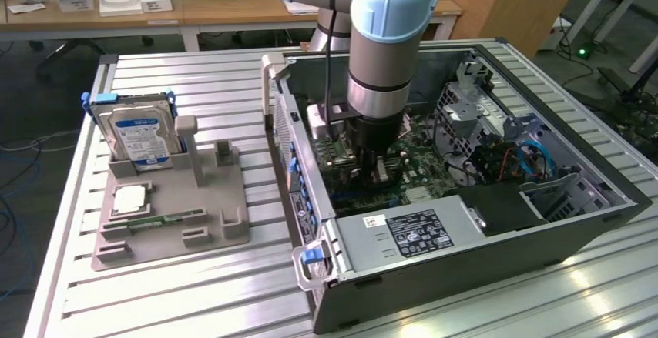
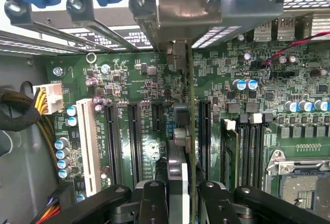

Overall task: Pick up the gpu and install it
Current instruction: 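Insert the gpu into the slot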

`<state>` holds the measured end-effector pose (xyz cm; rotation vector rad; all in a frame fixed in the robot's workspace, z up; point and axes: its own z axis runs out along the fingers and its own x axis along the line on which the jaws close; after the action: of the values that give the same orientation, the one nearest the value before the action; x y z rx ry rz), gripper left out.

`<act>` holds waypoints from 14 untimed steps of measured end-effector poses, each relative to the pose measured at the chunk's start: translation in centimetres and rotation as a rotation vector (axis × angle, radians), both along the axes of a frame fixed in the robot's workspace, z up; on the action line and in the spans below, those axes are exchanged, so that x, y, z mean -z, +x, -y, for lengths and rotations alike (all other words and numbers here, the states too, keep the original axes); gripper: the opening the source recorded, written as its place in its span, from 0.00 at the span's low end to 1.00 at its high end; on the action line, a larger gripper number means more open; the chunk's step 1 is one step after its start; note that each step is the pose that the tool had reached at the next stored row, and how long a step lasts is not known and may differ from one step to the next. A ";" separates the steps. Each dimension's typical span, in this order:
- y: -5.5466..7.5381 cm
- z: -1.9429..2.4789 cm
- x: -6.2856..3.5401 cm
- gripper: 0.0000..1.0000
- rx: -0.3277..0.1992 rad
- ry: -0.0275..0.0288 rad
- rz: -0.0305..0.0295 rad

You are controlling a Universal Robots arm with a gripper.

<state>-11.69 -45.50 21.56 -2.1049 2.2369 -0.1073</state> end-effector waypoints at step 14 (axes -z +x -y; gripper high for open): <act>0.0 -0.02 -0.02 0.35 0.000 0.0018 0.0054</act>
<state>-11.73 -45.48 21.57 -2.1009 2.2334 -0.1108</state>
